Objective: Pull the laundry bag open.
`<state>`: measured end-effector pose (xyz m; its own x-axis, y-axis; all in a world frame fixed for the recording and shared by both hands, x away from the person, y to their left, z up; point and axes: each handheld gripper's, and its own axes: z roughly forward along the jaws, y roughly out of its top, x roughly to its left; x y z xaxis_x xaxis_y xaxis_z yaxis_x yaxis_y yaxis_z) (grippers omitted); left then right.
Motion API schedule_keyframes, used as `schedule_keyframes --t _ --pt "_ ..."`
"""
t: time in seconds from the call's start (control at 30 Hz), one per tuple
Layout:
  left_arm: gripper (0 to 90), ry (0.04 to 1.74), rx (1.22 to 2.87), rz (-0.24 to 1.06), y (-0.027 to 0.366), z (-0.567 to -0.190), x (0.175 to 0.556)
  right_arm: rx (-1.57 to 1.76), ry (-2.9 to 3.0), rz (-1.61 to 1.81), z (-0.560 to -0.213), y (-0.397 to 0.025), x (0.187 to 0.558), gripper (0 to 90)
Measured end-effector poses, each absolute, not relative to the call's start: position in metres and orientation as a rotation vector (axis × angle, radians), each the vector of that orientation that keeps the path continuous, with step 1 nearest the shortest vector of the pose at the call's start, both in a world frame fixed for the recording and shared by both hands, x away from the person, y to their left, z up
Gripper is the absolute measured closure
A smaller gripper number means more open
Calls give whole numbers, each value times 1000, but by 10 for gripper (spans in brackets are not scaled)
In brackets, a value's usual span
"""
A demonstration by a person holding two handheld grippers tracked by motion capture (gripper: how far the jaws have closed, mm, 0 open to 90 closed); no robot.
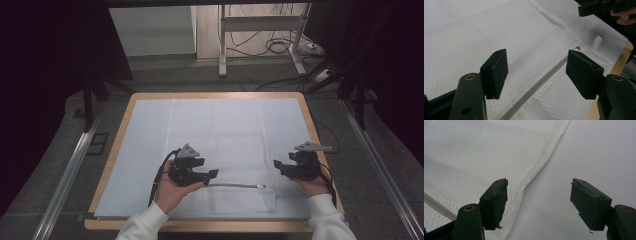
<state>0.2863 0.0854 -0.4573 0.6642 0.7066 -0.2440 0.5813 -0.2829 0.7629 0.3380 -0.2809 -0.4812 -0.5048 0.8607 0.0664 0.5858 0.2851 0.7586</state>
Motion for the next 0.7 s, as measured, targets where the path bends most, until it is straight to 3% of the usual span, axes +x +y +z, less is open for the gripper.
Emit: schedule_keyframes --t 0.7 --pt "331 965 2031 120 54 -466 288 1337 2168 1063 -481 -286 338 282"
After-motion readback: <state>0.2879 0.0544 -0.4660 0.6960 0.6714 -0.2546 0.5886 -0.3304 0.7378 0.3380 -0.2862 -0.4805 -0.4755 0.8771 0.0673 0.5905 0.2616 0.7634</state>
